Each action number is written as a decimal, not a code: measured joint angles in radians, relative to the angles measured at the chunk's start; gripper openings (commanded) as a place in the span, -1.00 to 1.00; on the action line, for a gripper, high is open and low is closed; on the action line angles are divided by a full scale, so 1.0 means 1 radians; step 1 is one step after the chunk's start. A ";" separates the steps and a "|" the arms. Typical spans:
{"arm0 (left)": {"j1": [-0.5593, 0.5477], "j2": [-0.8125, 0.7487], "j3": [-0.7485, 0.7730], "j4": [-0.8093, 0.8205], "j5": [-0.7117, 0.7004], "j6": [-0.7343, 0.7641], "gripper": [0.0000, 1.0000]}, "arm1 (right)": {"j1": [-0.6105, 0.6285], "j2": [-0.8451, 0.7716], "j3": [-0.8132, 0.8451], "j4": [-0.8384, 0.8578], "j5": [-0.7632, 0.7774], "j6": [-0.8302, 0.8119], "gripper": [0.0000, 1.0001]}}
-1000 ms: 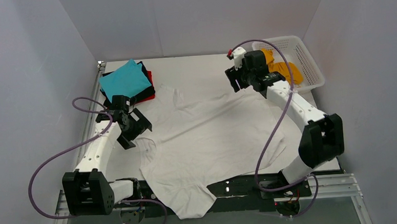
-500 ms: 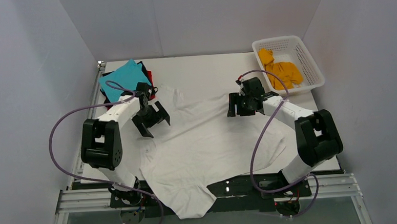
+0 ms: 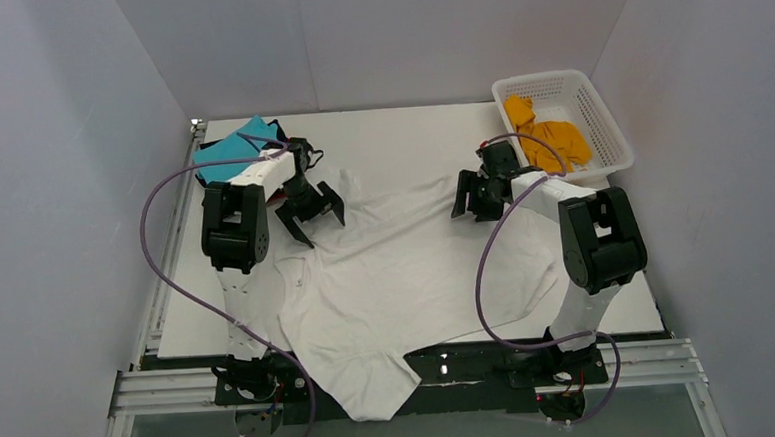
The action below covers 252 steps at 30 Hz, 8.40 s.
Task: Fold and stack the t-shirts
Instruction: Flatten out the tshirt, then grab the side of the flattened tshirt closest away from the robot with both arms, then fold the flattened tshirt in 1/3 of the way
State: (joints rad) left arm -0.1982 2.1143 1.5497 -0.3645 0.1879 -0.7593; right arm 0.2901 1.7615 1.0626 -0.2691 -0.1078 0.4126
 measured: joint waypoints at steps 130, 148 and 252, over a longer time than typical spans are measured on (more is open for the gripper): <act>-0.943 -1.033 -0.882 0.011 -0.307 -0.143 -1.00 | -0.329 -0.753 -0.650 -0.113 0.288 0.539 -0.97; -0.943 -1.116 -0.820 -0.142 -0.340 -0.210 -1.00 | -0.328 -1.171 -0.310 -0.830 0.233 0.470 -0.97; -0.154 -0.267 -0.097 0.028 -0.029 0.178 0.96 | -0.098 -0.319 -0.084 -0.237 0.093 0.129 0.70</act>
State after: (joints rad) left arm -0.3527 1.8469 1.4528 -0.3367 0.1593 -0.5816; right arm 0.1921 1.4422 0.9783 -0.5064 -0.0143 0.5411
